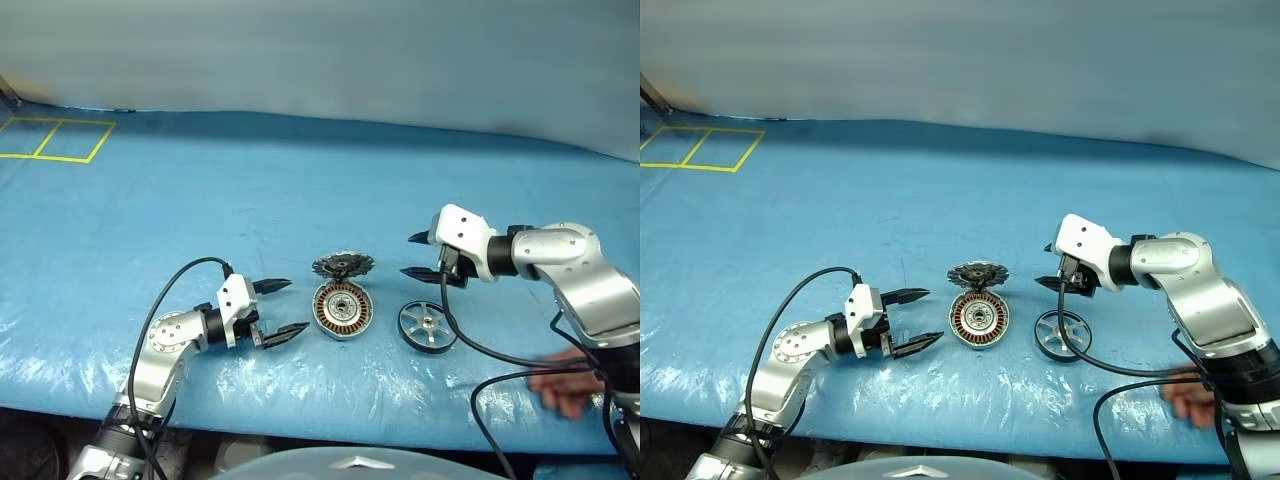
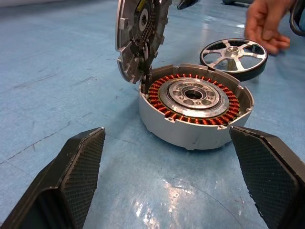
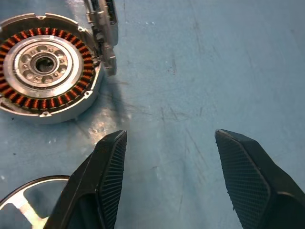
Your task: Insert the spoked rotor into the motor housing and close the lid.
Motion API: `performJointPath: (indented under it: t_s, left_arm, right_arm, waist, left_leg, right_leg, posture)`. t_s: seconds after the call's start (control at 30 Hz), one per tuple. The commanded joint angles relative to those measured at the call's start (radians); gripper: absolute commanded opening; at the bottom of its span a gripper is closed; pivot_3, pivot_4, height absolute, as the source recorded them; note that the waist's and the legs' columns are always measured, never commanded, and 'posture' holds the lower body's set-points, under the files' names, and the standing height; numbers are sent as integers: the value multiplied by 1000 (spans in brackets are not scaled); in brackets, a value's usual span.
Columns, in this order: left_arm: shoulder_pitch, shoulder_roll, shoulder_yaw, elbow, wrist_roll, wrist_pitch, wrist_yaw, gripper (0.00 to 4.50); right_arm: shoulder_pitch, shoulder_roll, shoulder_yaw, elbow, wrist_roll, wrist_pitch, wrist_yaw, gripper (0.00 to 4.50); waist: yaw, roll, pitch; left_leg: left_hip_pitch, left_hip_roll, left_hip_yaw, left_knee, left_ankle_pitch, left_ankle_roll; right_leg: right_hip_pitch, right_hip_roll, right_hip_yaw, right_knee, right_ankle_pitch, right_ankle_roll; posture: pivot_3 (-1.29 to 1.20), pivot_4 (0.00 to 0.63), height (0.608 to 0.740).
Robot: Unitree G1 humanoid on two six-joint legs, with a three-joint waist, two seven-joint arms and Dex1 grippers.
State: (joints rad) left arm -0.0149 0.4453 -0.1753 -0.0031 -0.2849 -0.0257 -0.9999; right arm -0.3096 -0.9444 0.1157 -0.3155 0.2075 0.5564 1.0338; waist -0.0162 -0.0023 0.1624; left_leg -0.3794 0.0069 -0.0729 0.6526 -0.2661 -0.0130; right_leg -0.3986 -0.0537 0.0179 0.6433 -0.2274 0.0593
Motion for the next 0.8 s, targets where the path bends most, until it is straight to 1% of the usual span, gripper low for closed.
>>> performJointPath:
  t_s: [0.03,0.2,0.23,0.3,0.37,0.5,0.6,0.73,0.8]
  left_arm:
    - [18,2,1,-53,-11,0,1,4500]
    - [37,6,0,-64,-4,1,7,4500]
    - [41,6,-2,-63,-3,-1,6,4500]
    - [46,6,-7,-62,0,-4,4,4500]
    - [48,6,-11,-61,3,-6,3,4500]
    - [41,5,-20,-48,9,-11,-1,4500]
    - [38,1,-25,-43,12,-15,-3,4500]
    - [32,-4,-31,-38,17,-21,-4,4500]
    - [31,-2,-33,-39,18,-22,-5,4500]
  right_arm:
    - [67,-63,-61,-107,11,12,15,3096]
    - [213,-172,-110,-227,-24,6,20,3096]
    - [251,-191,-128,-256,-20,13,24,3096]
    - [323,-248,-135,-301,-66,-2,25,3096]
    - [364,-274,-142,-328,-77,-10,28,3096]
    - [391,-302,-143,-361,-97,-28,34,3096]
    - [398,-298,-123,-362,-116,-48,28,3096]
    - [361,-293,-38,-321,-245,-119,-20,3096]
    - [341,-279,-10,-316,-255,-132,-12,3096]
  waist:
    - [2,0,0]
    - [5,0,0]
    - [4,0,0]
    - [5,0,0]
    - [4,0,0]
    - [4,0,0]
    - [5,0,0]
    - [5,0,0]
    - [4,0,0]
  left_leg:
    - [0,0,0,0,0,0]
    - [0,0,0,0,0,0]
    - [0,0,0,1,0,0]
    - [0,0,1,2,0,0]
    - [0,0,1,2,0,0]
    - [0,1,3,4,0,0]
    - [0,1,2,6,0,0]
    - [0,0,3,7,0,0]
    - [0,0,3,7,0,0]
  right_leg:
    - [0,0,0,0,0,0]
    - [0,0,0,0,0,0]
    - [0,0,0,0,-1,2]
    - [0,0,0,0,-2,4]
    - [1,0,0,0,-3,5]
    - [1,0,0,0,-4,2]
    - [2,0,0,0,-4,2]
    - [2,-1,0,0,-4,2]
    - [2,-1,1,0,-4,2]
  posture:
    - [0,150,740]
    - [0,150,740]
    - [0,150,740]
    - [0,150,740]
    - [0,150,740]
    - [0,150,740]
    - [0,150,740]
    - [0,150,740]
    - [0,150,740]
